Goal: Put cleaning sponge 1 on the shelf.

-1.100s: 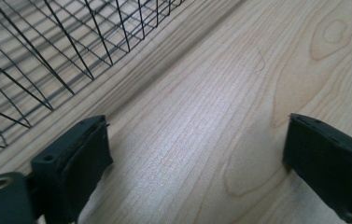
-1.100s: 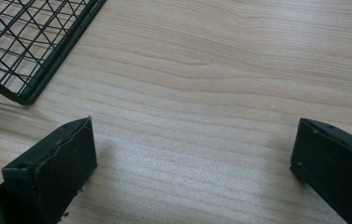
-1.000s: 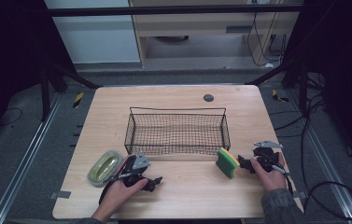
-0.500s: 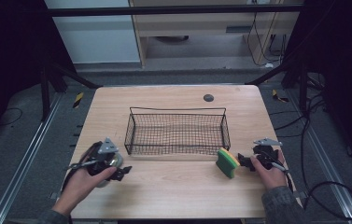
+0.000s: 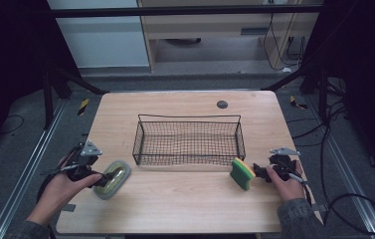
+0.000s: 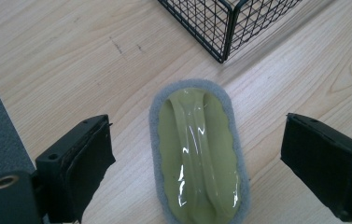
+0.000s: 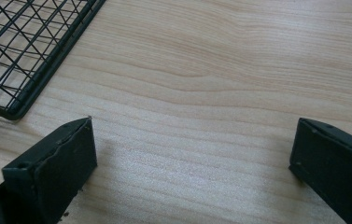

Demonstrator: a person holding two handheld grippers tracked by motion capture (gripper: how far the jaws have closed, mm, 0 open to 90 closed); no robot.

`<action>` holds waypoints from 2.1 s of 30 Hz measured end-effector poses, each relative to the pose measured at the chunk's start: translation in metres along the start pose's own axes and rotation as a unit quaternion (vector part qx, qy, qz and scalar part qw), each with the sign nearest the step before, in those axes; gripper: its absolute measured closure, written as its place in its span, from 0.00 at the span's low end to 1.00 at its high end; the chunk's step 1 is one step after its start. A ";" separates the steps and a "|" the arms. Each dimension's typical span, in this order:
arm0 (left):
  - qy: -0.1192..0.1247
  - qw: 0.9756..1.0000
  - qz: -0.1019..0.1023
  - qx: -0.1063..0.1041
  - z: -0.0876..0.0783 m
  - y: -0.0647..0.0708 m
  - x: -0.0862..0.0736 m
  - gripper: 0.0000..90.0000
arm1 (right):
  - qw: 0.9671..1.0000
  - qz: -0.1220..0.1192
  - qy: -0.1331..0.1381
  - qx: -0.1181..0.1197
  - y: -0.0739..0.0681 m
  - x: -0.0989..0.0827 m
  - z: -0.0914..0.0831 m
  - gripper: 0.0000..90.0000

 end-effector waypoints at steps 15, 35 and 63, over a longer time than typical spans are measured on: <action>-0.074 0.997 0.008 -0.002 0.001 -0.010 -0.006 0.12 | 1.000 -0.001 -0.001 0.003 0.000 0.000 0.000 0.01; -0.106 0.993 0.037 -0.020 0.007 -0.014 0.008 0.22 | 1.000 -0.005 -0.001 0.002 -0.001 -0.003 -0.003 0.01; -0.164 0.985 0.029 -0.044 0.050 -0.006 0.015 0.50 | 1.000 -0.009 0.000 0.009 -0.003 -0.006 -0.006 0.01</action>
Point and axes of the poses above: each handheld gripper's, and its own axes: z roughly forward along the jaws, x roughly out of its top, y roughly to its right, the point moved 1 cm from there along z, roughly forward along the jaws, and after that the axes turned 7 degrees about x, right-handed, at the moved point
